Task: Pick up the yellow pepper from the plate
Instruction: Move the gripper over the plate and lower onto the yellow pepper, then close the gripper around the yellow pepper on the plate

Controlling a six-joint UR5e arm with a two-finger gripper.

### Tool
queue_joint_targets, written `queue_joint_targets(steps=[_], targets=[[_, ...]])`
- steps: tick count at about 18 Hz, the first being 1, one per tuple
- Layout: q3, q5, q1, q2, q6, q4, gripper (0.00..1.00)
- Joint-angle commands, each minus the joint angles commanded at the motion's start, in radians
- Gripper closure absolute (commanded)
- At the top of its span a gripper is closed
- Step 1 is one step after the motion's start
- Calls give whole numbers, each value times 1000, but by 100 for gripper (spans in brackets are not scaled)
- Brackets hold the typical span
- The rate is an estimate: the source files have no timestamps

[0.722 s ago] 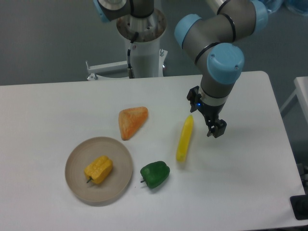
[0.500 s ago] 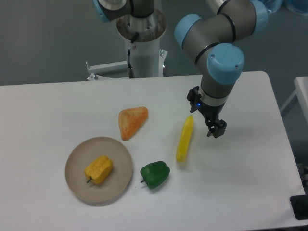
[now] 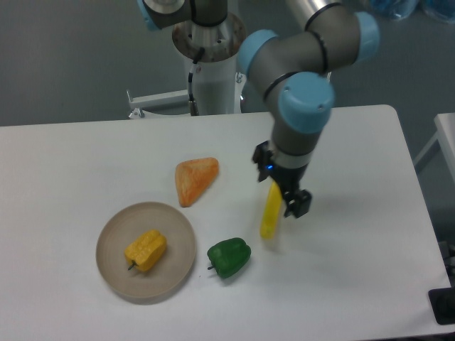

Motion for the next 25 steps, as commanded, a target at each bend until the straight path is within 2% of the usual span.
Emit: queue_joint_targets(steps=[4, 11, 13, 15, 18, 25], targets=[[-6, -2, -57, -6, -65, 8, 0], [8, 0, -190, -70, -365, 12, 0], [9, -2, -216, -89, -420, 47, 0], [8, -5, -249, -120, -509, 129, 0], [8, -5, -278, -152, -568, 163, 0], [-6, -2, -299, -181, -574, 164, 0]])
